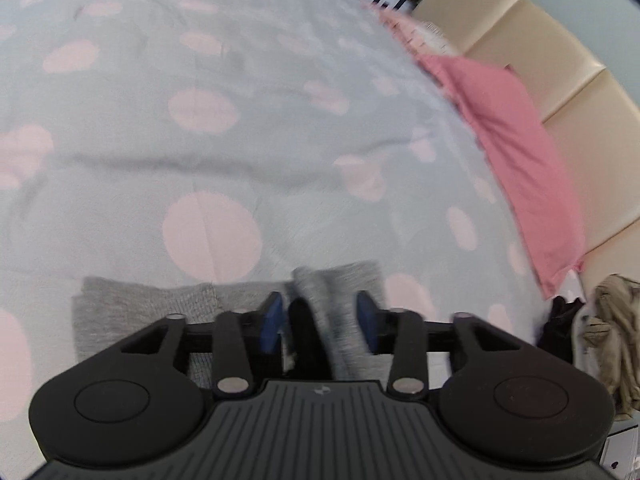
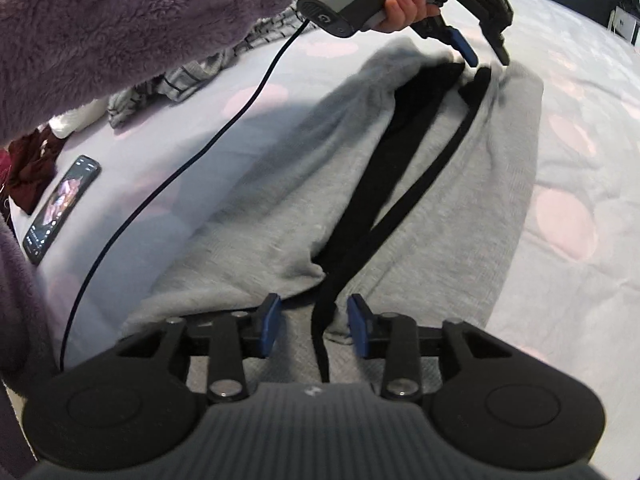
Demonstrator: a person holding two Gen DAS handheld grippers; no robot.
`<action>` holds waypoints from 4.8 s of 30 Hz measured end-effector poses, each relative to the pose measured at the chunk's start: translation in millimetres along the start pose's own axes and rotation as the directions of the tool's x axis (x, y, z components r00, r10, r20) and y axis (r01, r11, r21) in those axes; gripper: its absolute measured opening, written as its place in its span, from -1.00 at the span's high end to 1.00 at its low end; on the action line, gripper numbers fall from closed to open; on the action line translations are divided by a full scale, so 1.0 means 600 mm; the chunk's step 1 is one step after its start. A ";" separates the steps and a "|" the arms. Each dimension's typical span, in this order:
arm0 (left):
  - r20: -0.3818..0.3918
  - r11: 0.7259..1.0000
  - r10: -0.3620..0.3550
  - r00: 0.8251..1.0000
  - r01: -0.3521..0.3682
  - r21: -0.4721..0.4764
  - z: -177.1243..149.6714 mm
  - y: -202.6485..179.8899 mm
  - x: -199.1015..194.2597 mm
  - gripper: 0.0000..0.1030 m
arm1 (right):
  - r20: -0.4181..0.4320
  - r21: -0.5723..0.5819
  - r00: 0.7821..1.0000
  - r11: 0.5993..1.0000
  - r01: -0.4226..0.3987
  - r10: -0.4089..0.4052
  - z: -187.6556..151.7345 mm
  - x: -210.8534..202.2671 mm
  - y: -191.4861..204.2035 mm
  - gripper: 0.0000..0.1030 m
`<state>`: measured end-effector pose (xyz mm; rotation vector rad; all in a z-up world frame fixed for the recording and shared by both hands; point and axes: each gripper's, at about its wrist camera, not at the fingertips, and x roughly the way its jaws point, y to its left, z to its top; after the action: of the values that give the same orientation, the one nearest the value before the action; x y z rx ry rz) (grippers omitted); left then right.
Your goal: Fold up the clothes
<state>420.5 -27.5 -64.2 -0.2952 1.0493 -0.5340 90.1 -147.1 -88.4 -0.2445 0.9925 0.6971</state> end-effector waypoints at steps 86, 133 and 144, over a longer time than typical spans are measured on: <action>0.072 0.994 0.071 0.995 -0.076 0.080 -0.029 0.042 -0.038 0.52 | 0.216 0.210 0.958 0.967 0.144 -0.190 0.272 0.151 -0.237 0.26; 0.074 0.837 0.191 0.979 -0.202 0.508 -0.489 -0.164 -0.181 0.91 | 0.114 0.066 0.990 0.995 0.079 -0.087 -0.077 -0.034 0.009 0.85; -0.061 0.740 0.157 0.986 -0.077 0.669 -0.526 -0.187 -0.166 1.00 | 0.111 -0.039 0.992 0.998 0.056 -0.052 -0.070 -0.033 0.035 0.95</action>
<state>73.3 -60.2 -87.0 0.4456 0.9110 -0.7825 41.0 -160.0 -92.3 -0.2663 0.8636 0.6758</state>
